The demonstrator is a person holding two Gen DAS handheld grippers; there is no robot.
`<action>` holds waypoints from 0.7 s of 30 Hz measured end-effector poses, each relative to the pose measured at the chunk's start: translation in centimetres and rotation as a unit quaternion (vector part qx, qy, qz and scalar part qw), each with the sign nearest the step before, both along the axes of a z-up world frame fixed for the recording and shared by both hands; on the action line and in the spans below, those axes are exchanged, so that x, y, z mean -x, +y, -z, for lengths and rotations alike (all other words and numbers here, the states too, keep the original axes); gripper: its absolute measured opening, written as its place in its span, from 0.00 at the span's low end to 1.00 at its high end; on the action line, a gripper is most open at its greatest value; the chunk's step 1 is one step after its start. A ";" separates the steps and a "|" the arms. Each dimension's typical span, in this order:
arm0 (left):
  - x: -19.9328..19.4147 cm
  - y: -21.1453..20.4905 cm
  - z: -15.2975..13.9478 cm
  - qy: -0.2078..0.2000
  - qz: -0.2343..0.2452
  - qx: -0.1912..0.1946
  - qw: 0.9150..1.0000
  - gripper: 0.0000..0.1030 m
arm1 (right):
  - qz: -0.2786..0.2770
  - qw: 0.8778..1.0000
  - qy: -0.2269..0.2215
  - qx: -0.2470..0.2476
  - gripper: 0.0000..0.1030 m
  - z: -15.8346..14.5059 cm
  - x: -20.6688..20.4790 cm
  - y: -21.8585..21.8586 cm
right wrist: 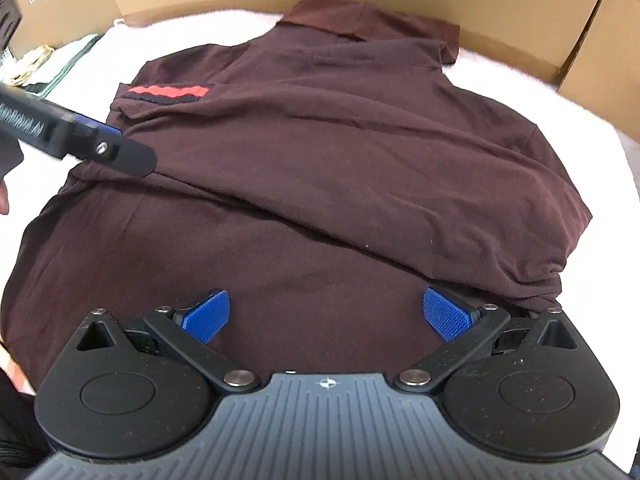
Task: Fold clothes
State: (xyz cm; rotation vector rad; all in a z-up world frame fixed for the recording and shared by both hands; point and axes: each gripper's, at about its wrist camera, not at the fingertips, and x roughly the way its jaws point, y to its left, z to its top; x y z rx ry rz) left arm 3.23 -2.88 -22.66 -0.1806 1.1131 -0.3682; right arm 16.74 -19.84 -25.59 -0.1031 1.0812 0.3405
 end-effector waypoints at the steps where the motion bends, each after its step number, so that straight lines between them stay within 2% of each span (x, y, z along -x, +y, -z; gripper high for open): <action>1: 0.2 0.2 0.0 0.001 0.000 0.006 1.000 1.00 | 0.004 1.000 0.000 -0.013 0.99 -0.6 -0.2 -0.3; 4: 0.6 0.8 0.3 -0.004 -0.009 0.023 1.000 1.00 | 0.021 0.997 -0.043 -0.066 0.99 -3.5 -1.1 -1.0; 6: 0.7 0.8 0.4 -0.006 -0.015 0.027 0.999 1.00 | 0.019 0.995 -0.069 -0.069 0.99 -5.1 -2.4 -0.3; 10: 0.8 0.3 0.5 -0.013 -0.012 0.022 1.000 1.00 | -0.031 0.996 -0.078 -0.024 0.99 -4.9 -6.7 4.0; 13: 0.9 0.4 0.5 -0.016 -0.014 0.024 0.999 1.00 | -0.095 0.992 -0.082 -0.007 0.99 -3.8 -8.9 8.1; 18: 1.0 0.7 0.6 -0.017 -0.019 0.034 0.999 1.00 | -0.201 0.973 -0.088 0.064 0.99 -1.3 -11.3 13.2; 20: 1.1 0.8 0.6 -0.017 -0.021 0.039 0.999 1.00 | -0.237 0.962 -0.091 0.097 0.99 -0.4 -12.0 15.0; 21: 1.2 0.9 0.5 -0.017 -0.022 0.042 0.999 1.00 | -0.238 0.961 -0.092 0.104 0.99 -0.2 -12.6 15.4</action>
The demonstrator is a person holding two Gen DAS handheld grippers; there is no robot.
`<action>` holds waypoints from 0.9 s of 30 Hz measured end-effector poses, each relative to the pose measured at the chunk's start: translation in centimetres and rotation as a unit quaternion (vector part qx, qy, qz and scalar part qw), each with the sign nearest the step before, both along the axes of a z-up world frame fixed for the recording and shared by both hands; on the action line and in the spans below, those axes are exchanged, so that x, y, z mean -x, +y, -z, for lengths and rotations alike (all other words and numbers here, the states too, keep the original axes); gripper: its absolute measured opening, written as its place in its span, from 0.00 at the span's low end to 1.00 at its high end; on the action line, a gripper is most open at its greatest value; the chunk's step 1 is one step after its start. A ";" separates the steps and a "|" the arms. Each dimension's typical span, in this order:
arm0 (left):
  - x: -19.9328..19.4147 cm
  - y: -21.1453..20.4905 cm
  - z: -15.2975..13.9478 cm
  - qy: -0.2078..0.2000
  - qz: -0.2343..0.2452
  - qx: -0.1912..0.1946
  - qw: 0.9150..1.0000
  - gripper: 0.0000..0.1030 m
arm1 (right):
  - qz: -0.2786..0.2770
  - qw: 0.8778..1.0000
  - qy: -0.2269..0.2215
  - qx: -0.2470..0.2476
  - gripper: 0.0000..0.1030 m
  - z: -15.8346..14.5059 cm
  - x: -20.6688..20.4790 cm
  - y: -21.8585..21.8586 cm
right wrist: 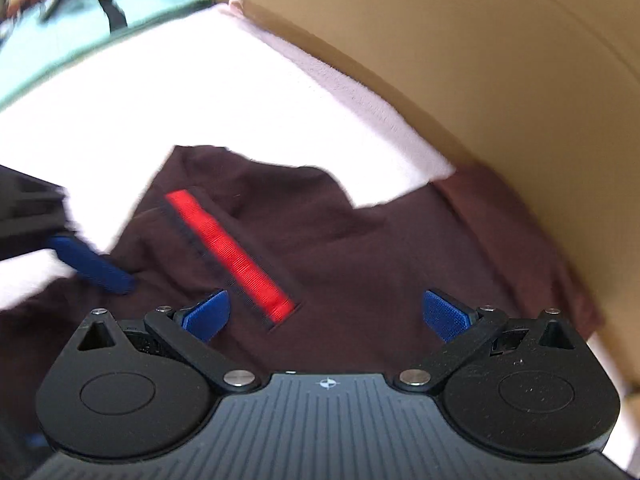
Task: Fold clothes
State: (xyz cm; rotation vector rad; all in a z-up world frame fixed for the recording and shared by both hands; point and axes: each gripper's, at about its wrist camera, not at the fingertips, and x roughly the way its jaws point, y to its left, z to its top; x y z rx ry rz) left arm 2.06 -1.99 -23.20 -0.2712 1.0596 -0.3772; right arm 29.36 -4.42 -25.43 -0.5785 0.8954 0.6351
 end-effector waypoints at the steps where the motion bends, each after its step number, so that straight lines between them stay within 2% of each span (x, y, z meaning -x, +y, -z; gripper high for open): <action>1: 0.0 0.1 0.0 0.000 -0.001 0.003 1.000 1.00 | 0.019 1.000 -0.002 -0.006 0.99 -0.1 -0.9 0.0; 4: 0.1 0.2 -0.1 0.001 -0.002 0.006 1.000 1.00 | 0.077 0.997 -0.001 -0.008 0.99 0.3 -3.5 -0.5; 6: 0.1 0.2 -0.1 0.002 -0.001 0.006 1.000 1.00 | 0.092 0.995 0.014 -0.036 0.99 -0.1 -4.4 -1.2; 9: 0.1 0.3 -0.2 0.005 -0.003 0.008 1.000 1.00 | 0.081 0.992 0.023 -0.095 0.99 -2.2 -3.6 -2.2; 11: 0.0 0.2 -0.3 0.011 -0.003 0.009 1.000 1.00 | 0.039 0.993 0.038 -0.109 0.99 -3.0 -2.3 -1.7; 14: -0.1 0.2 -0.4 0.017 0.000 0.010 1.000 1.00 | -0.036 0.997 0.044 -0.056 0.99 -1.9 -0.3 0.4; 16: 0.1 0.1 -0.5 0.018 0.002 0.009 1.000 1.00 | -0.061 0.998 0.028 -0.001 0.99 -0.3 0.5 1.9; 17: 0.2 0.1 -0.5 0.018 0.004 0.007 1.000 1.00 | -0.064 0.998 0.025 0.008 0.99 0.1 0.4 2.3; 20: 0.5 0.0 -0.5 0.019 0.004 0.005 1.000 1.00 | -0.010 0.999 0.030 -0.030 0.99 -0.2 -1.7 1.7; 23: 0.6 0.1 -0.6 0.020 0.002 0.008 1.000 1.00 | 0.065 0.997 0.016 -0.030 0.99 0.1 -4.0 0.6; 27: 0.7 0.3 -0.6 0.022 -0.001 0.014 1.000 1.00 | 0.074 0.992 0.045 -0.097 0.99 -0.9 -4.3 -1.2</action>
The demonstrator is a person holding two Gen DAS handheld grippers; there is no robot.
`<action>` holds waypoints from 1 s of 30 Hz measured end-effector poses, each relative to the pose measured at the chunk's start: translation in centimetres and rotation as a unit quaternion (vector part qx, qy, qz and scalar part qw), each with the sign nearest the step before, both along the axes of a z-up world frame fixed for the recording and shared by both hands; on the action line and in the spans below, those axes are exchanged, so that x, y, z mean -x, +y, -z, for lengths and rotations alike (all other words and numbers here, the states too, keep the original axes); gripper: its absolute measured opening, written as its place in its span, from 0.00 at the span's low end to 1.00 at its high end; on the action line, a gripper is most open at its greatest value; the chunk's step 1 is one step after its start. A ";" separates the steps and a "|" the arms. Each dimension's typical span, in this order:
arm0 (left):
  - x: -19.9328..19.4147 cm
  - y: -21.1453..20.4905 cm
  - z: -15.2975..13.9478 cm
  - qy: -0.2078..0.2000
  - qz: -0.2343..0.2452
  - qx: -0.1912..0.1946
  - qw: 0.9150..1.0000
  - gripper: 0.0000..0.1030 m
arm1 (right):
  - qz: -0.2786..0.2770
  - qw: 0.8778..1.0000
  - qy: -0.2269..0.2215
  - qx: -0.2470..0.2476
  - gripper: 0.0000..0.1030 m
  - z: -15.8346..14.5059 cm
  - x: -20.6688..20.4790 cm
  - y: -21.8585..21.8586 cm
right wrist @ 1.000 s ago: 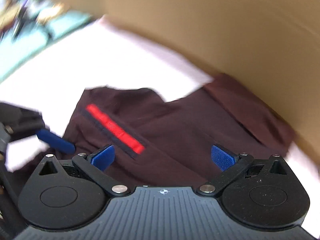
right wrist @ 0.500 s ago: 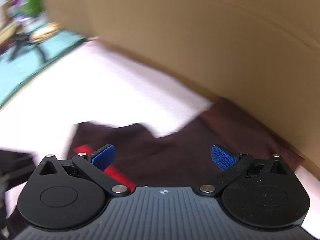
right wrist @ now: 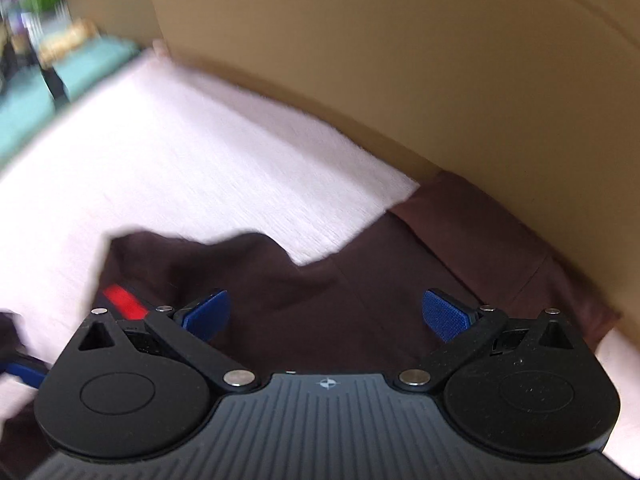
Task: Fold clothes
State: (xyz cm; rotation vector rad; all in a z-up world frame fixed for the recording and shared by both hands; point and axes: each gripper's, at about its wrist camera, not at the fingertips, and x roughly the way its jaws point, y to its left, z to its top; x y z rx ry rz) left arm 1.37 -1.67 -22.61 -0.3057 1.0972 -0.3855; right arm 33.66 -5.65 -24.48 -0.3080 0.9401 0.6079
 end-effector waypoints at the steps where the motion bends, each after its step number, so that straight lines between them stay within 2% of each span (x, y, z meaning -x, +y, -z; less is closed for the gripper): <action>1: 0.0 0.0 0.0 0.000 0.000 0.000 1.000 1.00 | -0.008 1.000 0.001 -0.006 0.99 -0.5 0.5 -0.1; 3: 0.0 0.0 0.0 0.000 0.001 -0.002 1.000 1.00 | -0.050 0.999 0.013 -0.012 0.99 -1.0 1.9 0.5; 5: 0.0 -0.2 0.0 0.000 0.003 -0.006 1.000 1.00 | -0.102 0.994 0.023 0.004 0.99 -0.7 3.1 1.5; 8: 0.1 -0.3 -0.1 0.000 0.005 -0.011 1.000 1.00 | -0.130 0.988 -0.010 0.079 0.99 1.5 4.7 3.8; 10: 0.2 -0.3 -0.1 0.000 0.004 -0.011 1.000 1.00 | -0.111 0.992 0.002 0.056 0.99 1.8 3.9 3.8; 13: 0.4 -0.2 -0.1 0.000 0.002 -0.009 1.000 1.00 | -0.046 0.999 0.008 0.028 0.99 1.7 1.7 2.8; 15: 0.5 -0.2 -0.2 0.000 0.002 -0.009 1.000 1.00 | 0.005 1.000 -0.001 0.027 0.99 1.7 0.1 1.6; 18: 0.5 -0.2 -0.2 0.000 0.001 -0.008 1.000 1.00 | 0.037 0.999 0.022 -0.011 0.99 1.2 -1.5 -0.4; 20: 0.5 -0.1 -0.2 0.000 0.001 -0.006 1.000 1.00 | 0.033 0.999 0.024 -0.016 0.99 0.5 -1.2 -1.4; 23: 0.5 0.0 -0.1 0.000 0.004 -0.009 1.000 1.00 | -0.015 0.998 0.051 -0.028 0.99 -0.1 0.4 -1.8; 25: 0.4 0.0 -0.1 0.000 0.007 -0.012 1.000 1.00 | -0.058 0.997 0.055 -0.011 0.99 0.0 2.1 -1.2; 27: 0.5 0.1 -0.2 0.001 0.011 -0.015 1.000 1.00 | -0.088 0.995 0.039 0.031 0.99 0.7 3.6 -0.3; 29: 0.5 0.0 -0.2 0.001 0.014 -0.018 1.000 1.00 | -0.081 0.995 0.020 0.052 0.99 1.6 4.2 0.1; 30: 0.5 -0.1 -0.2 0.002 0.014 -0.018 1.000 1.00 | -0.057 0.998 0.024 0.035 0.99 1.6 3.5 -0.3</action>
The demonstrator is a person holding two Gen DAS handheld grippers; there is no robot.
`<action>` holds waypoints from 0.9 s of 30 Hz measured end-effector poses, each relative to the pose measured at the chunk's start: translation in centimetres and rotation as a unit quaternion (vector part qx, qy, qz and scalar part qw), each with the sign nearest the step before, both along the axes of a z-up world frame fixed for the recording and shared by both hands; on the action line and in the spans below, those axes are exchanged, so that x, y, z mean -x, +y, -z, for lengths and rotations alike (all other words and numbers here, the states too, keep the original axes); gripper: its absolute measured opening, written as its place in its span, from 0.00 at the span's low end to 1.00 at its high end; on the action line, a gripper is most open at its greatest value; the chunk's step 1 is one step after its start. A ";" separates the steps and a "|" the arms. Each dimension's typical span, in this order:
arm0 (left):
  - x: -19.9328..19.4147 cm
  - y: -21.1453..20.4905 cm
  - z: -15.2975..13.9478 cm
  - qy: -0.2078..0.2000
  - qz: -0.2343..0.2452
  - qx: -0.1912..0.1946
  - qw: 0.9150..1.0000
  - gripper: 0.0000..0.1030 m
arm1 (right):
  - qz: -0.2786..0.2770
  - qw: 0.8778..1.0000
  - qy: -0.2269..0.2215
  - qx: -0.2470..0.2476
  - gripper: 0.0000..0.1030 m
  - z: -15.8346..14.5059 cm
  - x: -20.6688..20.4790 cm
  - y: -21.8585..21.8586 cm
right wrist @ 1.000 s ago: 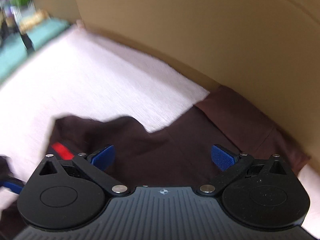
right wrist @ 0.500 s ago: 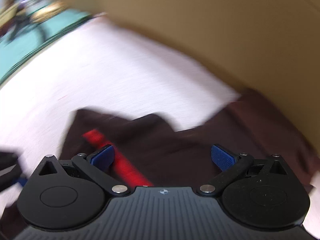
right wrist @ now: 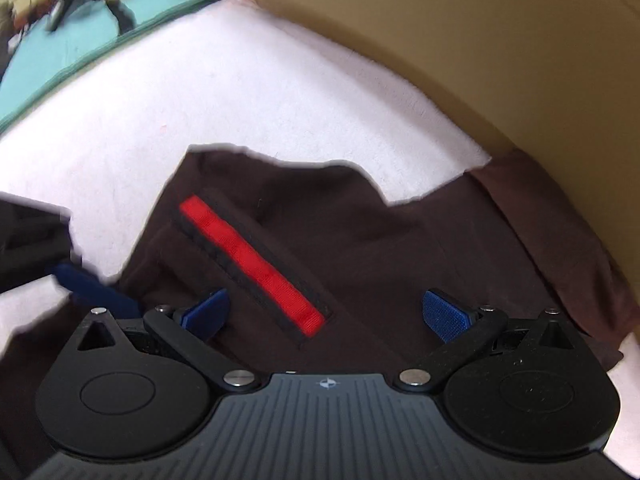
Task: Fold clothes
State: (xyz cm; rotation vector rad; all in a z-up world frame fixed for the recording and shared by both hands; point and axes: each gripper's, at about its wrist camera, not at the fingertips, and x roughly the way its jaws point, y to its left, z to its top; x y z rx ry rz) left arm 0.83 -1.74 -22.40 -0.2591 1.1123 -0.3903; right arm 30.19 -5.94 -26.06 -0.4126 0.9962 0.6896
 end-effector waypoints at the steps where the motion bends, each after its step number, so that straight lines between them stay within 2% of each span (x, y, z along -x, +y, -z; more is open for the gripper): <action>1: 0.1 0.0 0.0 0.001 0.000 0.000 1.000 1.00 | 0.031 0.999 0.006 -0.015 0.99 0.0 -0.9 -0.4; 3: 0.0 0.0 -0.1 0.004 0.001 0.001 1.000 1.00 | 0.087 0.996 0.011 -0.036 0.99 -0.3 -2.2 -1.5; 5: -0.3 0.1 -0.2 0.011 0.002 0.003 1.000 1.00 | 0.114 0.992 0.015 -0.056 0.99 -0.9 -3.0 -2.8; 8: -0.8 0.9 -0.9 0.024 -0.005 0.024 0.999 1.00 | 0.107 0.992 0.014 -0.064 0.99 -2.0 -2.4 -4.0; 12: -1.4 3.0 -3.0 0.001 -0.021 0.064 0.998 1.00 | 0.133 0.987 0.023 -0.085 0.99 -2.4 -1.1 -6.4; 14: -2.2 4.4 -3.9 -0.008 -0.043 0.090 0.995 1.00 | 0.171 0.979 0.034 -0.103 0.99 -1.6 -1.0 -7.9; 17: -3.7 6.0 -4.2 -0.010 -0.083 0.129 0.988 1.00 | 0.216 0.970 0.028 -0.109 0.99 -1.5 0.6 -10.4; 20: -6.3 6.1 -3.4 0.004 -0.108 0.183 0.977 1.00 | 0.209 0.972 0.009 -0.108 0.98 -2.0 2.7 -11.4; 22: -7.4 5.5 -3.0 0.017 -0.109 0.191 0.975 1.00 | 0.171 0.979 -0.001 -0.111 0.86 -2.3 4.4 -10.8; 24: -8.4 4.7 -2.6 0.030 -0.105 0.191 0.975 1.00 | 0.136 0.985 -0.004 -0.110 0.49 -2.4 5.7 -9.8; 25: -8.7 4.3 -2.4 0.035 -0.102 0.188 0.976 1.00 | 0.125 0.986 0.003 -0.110 0.41 -2.2 6.1 -9.2; 26: -8.9 3.9 -2.2 0.040 -0.098 0.185 0.977 1.00 | 0.116 0.987 0.013 -0.113 0.25 -2.0 6.4 -8.6; 27: -9.2 3.5 -2.0 0.046 -0.094 0.182 0.978 1.00 | 0.107 0.987 0.020 -0.115 0.15 -1.8 6.7 -7.9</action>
